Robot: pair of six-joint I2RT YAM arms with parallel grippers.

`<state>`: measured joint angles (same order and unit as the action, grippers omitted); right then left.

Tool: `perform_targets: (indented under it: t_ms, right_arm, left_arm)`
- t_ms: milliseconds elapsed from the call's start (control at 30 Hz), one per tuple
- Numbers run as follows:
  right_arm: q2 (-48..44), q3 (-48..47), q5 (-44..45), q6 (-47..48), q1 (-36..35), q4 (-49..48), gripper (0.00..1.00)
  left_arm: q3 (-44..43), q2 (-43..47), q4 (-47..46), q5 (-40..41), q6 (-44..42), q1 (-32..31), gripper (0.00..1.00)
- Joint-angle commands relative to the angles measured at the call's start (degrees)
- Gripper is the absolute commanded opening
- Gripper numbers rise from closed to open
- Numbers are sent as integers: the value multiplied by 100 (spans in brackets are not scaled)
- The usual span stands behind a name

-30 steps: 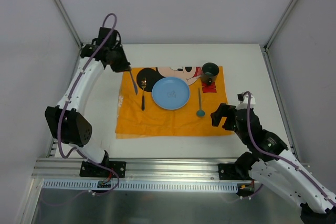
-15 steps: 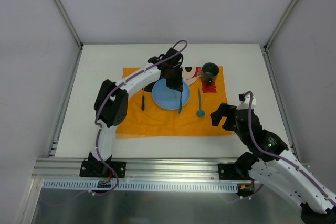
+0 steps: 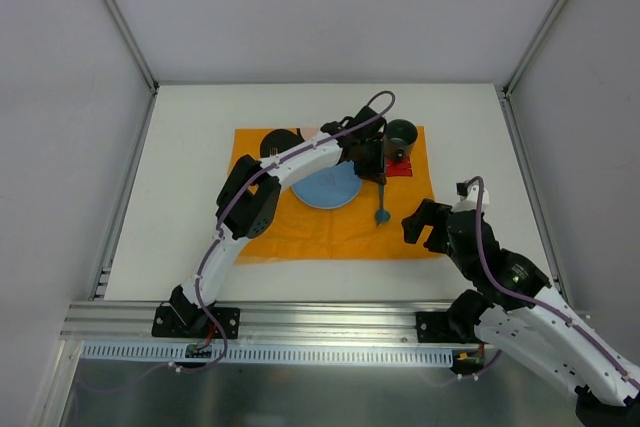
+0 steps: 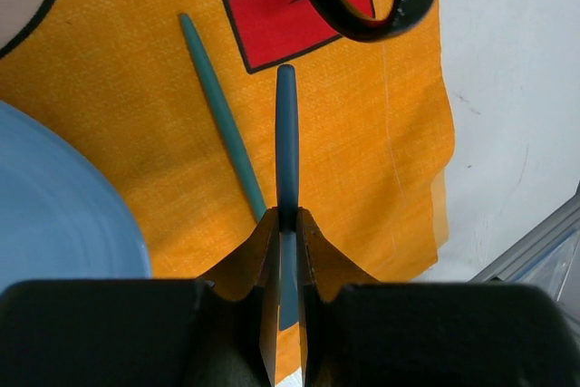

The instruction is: Set the dinner table for one person

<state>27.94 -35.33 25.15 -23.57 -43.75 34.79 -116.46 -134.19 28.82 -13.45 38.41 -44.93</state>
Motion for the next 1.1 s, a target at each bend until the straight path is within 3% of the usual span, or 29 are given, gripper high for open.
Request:
perform_targets:
  t_ms: [0,267,833,867,1000,1067]
  right_arm:
    - [-35,-26,192,-86,-37,125,99]
    - [-52,70,201,-130,-55,178,99]
    - [492,132,61,-60,-73,-305,99]
    - [632,62,43,1,-73,-427,100]
    - [1440,-341,60,195,-72,-543,100]
    - [1722,-544,87,317,-64,-631,99]
  left_arm:
    - [-175,16,-87,97,131,63,0]
    - [229,253,-78,835,79,107,0]
    - [546,174,-78,1029,158,283,3]
    - [537,165,-87,985,149,291,30]
    - [441,209,-113,818,26,292,80]
    - [405,305,-131,792,-44,292,87]
